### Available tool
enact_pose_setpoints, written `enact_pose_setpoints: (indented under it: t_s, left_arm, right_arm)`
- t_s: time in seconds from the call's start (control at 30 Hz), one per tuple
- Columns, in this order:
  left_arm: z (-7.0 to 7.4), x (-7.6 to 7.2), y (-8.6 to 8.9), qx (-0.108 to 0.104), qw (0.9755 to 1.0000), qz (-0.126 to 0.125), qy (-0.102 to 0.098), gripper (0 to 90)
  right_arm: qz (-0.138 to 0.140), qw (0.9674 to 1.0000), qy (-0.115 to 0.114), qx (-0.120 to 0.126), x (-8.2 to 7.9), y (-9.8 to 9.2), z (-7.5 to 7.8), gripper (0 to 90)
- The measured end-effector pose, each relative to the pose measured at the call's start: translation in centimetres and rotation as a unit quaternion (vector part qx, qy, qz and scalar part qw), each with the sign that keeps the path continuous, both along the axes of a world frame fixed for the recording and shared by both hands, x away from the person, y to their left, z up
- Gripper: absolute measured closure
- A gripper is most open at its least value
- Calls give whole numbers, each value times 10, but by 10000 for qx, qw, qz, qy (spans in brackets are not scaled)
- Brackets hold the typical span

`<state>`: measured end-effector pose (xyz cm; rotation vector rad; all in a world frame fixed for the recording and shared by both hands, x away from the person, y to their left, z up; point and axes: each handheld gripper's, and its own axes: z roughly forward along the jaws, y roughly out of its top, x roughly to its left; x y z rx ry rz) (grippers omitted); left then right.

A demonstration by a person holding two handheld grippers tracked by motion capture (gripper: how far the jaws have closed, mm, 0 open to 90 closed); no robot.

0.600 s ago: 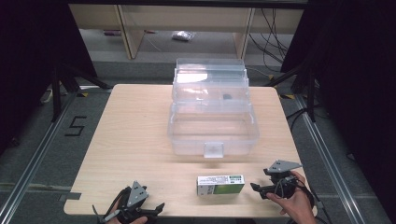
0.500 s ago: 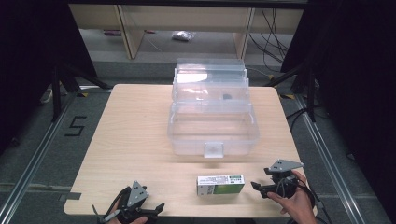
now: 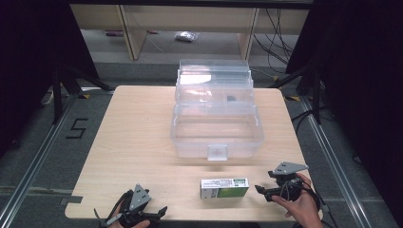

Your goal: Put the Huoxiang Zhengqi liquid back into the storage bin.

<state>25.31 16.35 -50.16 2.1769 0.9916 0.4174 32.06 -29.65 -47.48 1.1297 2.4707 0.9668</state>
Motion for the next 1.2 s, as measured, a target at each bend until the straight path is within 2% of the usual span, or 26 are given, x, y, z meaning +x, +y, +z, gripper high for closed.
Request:
enact_pose_setpoints:
  t_s: [0.17, 0.23, 0.3, 0.4, 0.43, 0.47, 0.5, 0.53, 0.57, 0.6, 0.63, 0.67, 0.7, 0.73, 0.77, 0.9, 0.93, 0.97, 1.03, 1.07, 1.1, 1.13, 1.2]
  left_arm:
    - [0, 0, 0, -4, 10000, 2, -7, 148]
    - [0, 0, 0, -7, 10000, 9, -2, 147]
    - [0, 0, 0, -8, 10000, 10, -4, 148]
    - [0, 0, 0, -9, 10000, 12, -12, 148]
    - [0, 0, 0, 6, 10000, 4, 4, 148]
    - [0, 0, 0, 6, 10000, 4, 4, 148]
    - [-1, 0, -2, -109, 9998, 130, -35, 148]
    - [-2, 0, -2, -116, 9998, 132, -40, 148]
    - [-1, 0, -2, -115, 9998, 132, -36, 148]
    - [-1, 0, -2, -118, 9998, 136, -37, 148]
    - [-1, 0, -2, -118, 9998, 136, -37, 147]
    - [-2, -1, -2, -169, 9997, 175, -94, 148]
    - [-2, -1, -3, -176, 9996, 185, -89, 148]
    - [-2, 0, -2, -150, 9998, 151, -38, 148]
    - [-2, 0, -2, -155, 9998, 152, -43, 148]
    - [-1, 0, -1, -73, 9999, 98, -76, 148]
    - [-3, -1, -3, -242, 9994, 205, -104, 148]
    - [-3, -1, -4, -261, 9994, 221, -106, 148]
    - [-3, -1, -3, -188, 9996, 176, -87, 148]
    - [-3, -1, -4, -261, 9994, 222, -94, 148]
    - [-3, -1, -4, -261, 9994, 226, -88, 148]
    - [-3, -1, -4, -261, 9994, 226, -88, 148]
    - [-4, 0, -5, -302, 9993, 222, -60, 148]
  right_arm:
    - [37, 10000, -67, 29, 0, 0, 3, 243]
    - [87, 10000, 22, -26, -1, -1, 5, 241]
    - [177, 9998, -9, -60, -1, -2, 7, 241]
    - [86, 9999, 76, -26, -4, -1, 9, 236]
    - [131, 9999, -95, -4, -4, -1, 9, 234]
    - [131, 9999, -95, -4, -4, -1, 9, 234]
    - [113, 9999, 61, -27, -7, 1, 12, 231]
    - [233, 9997, -44, -89, -6, 0, 12, 227]
    - [255, 9996, 19, -128, -7, 1, 13, 222]
    - [213, 9998, -35, -57, -7, 3, 12, 222]
    - [280, 9995, 24, -117, -8, 2, 14, 221]
    - [286, 9995, 56, -133, -9, 4, 15, 218]
    - [311, 9995, -98, -22, -9, 6, 13, 218]
    - [396, 9990, 17, -188, -10, 6, 17, 218]
    - [387, 9991, -92, -153, -11, 8, 16, 218]
    - [537, 9982, -20, -261, -14, 12, 23, 214]
    - [595, 9978, -109, -260, -14, 13, 23, 214]
    - [634, 9974, -179, -278, -14, 14, 23, 213]
    - [609, 9977, -94, -291, -15, 15, 24, 213]
    - [678, 9969, -152, -370, -16, 17, 26, 213]
    - [800, 9958, -135, -429, -16, 18, 29, 213]
    - [856, 9951, -220, -439, -16, 18, 29, 213]
    - [892, 9949, -181, -442, -17, 20, 31, 213]
